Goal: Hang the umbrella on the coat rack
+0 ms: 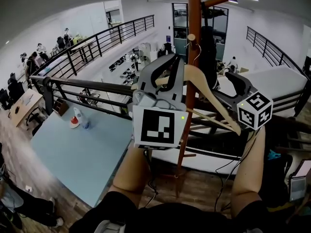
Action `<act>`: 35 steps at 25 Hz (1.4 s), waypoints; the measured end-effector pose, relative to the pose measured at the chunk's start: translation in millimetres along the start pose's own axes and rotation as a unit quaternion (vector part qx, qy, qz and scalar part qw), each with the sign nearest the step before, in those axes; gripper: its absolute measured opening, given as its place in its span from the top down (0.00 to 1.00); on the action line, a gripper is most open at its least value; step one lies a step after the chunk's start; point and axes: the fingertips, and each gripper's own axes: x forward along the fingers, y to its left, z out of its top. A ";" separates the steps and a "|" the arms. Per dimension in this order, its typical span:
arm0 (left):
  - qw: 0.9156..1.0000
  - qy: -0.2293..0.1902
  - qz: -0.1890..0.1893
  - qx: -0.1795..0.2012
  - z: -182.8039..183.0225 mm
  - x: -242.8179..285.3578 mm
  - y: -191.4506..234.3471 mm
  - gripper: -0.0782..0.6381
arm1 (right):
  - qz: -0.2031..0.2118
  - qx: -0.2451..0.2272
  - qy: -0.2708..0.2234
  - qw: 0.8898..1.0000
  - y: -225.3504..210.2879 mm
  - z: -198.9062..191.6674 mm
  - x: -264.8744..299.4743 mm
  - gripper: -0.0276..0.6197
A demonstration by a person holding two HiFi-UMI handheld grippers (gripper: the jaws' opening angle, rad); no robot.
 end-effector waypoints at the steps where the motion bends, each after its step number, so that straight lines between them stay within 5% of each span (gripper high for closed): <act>1: 1.000 -0.003 -0.003 -0.002 -0.5 0.2 -0.7 0.87 | -0.008 0.003 -0.005 1.000 -2.5 1.7 -3.3 0.41; 9: 1.000 -0.005 -0.020 -0.023 -15.5 -3.9 1.3 0.87 | -0.055 -0.006 -0.039 0.998 -2.5 22.8 -19.7 0.41; 21: 0.998 -0.005 -0.050 -0.043 -16.2 -1.1 -10.4 0.87 | -0.052 -0.044 -0.062 0.996 42.0 61.7 -48.1 0.41; 35: 0.992 -0.033 -0.105 -0.066 -34.5 -44.5 -41.9 0.87 | -0.166 -0.088 -0.075 0.979 97.4 53.6 -79.4 0.41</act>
